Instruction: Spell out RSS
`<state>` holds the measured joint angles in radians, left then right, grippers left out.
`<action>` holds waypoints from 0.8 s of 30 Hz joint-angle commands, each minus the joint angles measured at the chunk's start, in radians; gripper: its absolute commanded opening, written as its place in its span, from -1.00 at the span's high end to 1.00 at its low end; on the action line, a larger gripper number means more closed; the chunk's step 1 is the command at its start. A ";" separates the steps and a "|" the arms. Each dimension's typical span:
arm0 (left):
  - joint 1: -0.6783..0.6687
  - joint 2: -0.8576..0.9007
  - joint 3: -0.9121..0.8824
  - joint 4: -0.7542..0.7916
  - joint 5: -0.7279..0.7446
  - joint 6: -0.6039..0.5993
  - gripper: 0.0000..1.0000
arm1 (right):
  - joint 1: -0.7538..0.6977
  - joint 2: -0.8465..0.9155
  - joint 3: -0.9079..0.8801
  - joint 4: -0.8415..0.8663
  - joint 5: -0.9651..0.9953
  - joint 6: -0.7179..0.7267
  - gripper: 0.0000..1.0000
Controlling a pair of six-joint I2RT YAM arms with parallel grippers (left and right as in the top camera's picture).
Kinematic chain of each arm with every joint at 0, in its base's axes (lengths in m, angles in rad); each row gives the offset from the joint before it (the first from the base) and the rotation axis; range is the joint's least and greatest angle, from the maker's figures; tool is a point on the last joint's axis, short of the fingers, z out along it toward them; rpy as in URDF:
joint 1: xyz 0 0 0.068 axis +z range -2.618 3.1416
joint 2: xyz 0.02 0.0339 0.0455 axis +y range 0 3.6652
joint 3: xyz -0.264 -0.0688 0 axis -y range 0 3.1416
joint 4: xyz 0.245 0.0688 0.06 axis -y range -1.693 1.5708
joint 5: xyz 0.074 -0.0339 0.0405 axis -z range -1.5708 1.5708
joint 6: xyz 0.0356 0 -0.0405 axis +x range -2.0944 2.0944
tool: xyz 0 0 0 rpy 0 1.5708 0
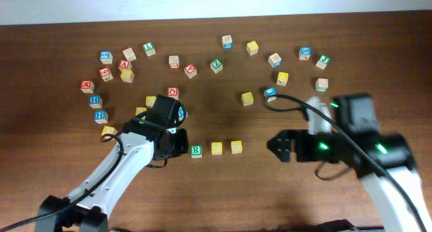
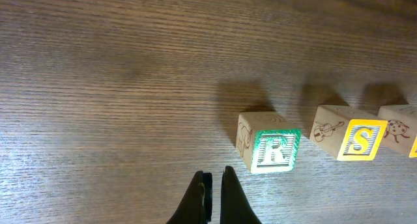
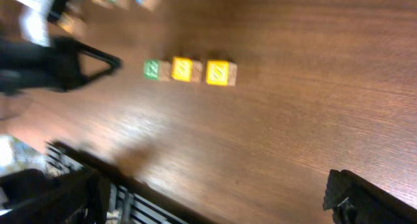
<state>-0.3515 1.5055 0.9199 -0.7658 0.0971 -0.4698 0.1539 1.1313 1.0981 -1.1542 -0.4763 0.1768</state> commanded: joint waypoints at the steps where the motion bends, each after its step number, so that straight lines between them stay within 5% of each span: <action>1: -0.002 0.033 -0.003 -0.012 -0.010 -0.012 1.00 | 0.095 0.242 0.086 -0.078 0.217 -0.015 -0.89; 3: -0.002 0.052 -0.003 -0.012 -0.008 -0.012 1.00 | 0.121 0.383 0.114 -0.047 0.225 -0.015 -0.71; 4: -0.002 0.067 -0.003 -0.013 -0.004 -0.012 1.00 | 0.121 0.445 0.117 -0.002 0.219 0.003 -0.33; 6: -0.002 0.091 -0.003 -0.011 0.019 -0.012 1.00 | 0.122 0.522 0.117 0.053 0.219 0.052 -0.25; 9: -0.002 0.109 -0.003 0.001 0.019 -0.012 1.00 | 0.124 0.579 0.109 0.110 0.216 0.061 0.81; 10: -0.002 0.118 -0.003 0.016 0.019 -0.012 1.00 | 0.127 0.592 0.102 0.123 0.213 0.069 0.92; 24: -0.002 0.234 -0.003 0.100 0.103 -0.008 1.00 | 0.294 0.749 0.067 0.307 0.251 0.285 0.92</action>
<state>-0.3515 1.7260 0.9199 -0.6823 0.1879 -0.4694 0.4252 1.8694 1.1740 -0.8520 -0.2314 0.4461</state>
